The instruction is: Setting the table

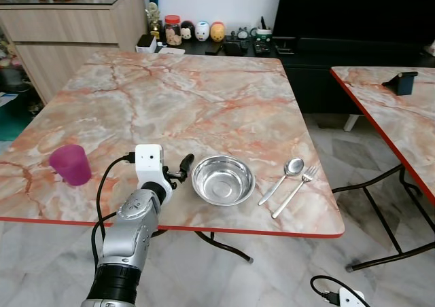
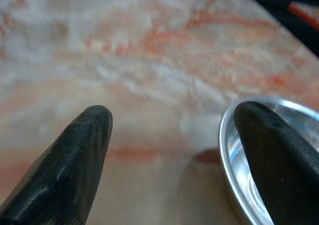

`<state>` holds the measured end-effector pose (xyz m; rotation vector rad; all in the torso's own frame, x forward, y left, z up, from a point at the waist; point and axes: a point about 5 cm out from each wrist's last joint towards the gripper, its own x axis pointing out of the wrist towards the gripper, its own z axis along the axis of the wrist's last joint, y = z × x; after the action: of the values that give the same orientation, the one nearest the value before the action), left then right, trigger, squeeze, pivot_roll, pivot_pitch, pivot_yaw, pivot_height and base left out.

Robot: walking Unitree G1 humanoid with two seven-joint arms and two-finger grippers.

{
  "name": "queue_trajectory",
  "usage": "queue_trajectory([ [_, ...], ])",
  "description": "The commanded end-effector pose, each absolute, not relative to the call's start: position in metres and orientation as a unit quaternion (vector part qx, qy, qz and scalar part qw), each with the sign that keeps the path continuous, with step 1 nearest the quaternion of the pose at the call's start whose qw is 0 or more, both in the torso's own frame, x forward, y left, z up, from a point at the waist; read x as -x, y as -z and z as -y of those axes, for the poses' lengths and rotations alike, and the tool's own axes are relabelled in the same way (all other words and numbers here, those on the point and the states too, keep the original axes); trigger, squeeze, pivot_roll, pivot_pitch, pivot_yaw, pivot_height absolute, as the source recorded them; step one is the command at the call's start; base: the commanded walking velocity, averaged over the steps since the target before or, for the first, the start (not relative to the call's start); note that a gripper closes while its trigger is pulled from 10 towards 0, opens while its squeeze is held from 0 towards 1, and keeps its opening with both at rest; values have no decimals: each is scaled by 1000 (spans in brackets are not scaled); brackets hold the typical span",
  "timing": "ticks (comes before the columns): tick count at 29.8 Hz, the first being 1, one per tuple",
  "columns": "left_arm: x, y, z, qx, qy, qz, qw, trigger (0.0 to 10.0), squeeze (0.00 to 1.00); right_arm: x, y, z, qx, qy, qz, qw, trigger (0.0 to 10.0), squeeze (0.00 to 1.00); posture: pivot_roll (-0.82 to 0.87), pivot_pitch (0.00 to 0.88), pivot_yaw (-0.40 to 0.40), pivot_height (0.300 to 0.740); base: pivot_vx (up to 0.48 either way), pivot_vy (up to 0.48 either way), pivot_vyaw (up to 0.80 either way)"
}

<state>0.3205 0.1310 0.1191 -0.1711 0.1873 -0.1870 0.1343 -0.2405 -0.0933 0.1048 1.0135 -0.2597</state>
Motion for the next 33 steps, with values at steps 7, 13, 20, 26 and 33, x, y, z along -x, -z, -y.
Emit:
queue_trajectory([
  [7,-325,-132,-113,78,135,-130,979,10000,0,-134,93,241,-50,126,-482,866,10000,0,106,0,-36,740,0,0,0],
  [13,-325,-135,-112,82,141,-140,977,10000,0,-134,93,241,-50,124,-482,866,10000,0,106,0,-35,740,0,0,0],
  [20,-322,-127,-108,59,145,-164,974,10000,0,-134,93,240,-50,124,-483,866,10000,0,107,0,-35,740,0,0,0],
  [26,-321,-124,-103,42,156,-175,971,10000,0,-133,94,240,-50,122,-483,865,10000,0,104,0,-34,740,0,0,0],
  [33,-321,-121,-103,16,156,-180,971,10000,0,-133,94,240,-50,122,-484,865,10000,0,104,0,-34,740,0,0,0],
])
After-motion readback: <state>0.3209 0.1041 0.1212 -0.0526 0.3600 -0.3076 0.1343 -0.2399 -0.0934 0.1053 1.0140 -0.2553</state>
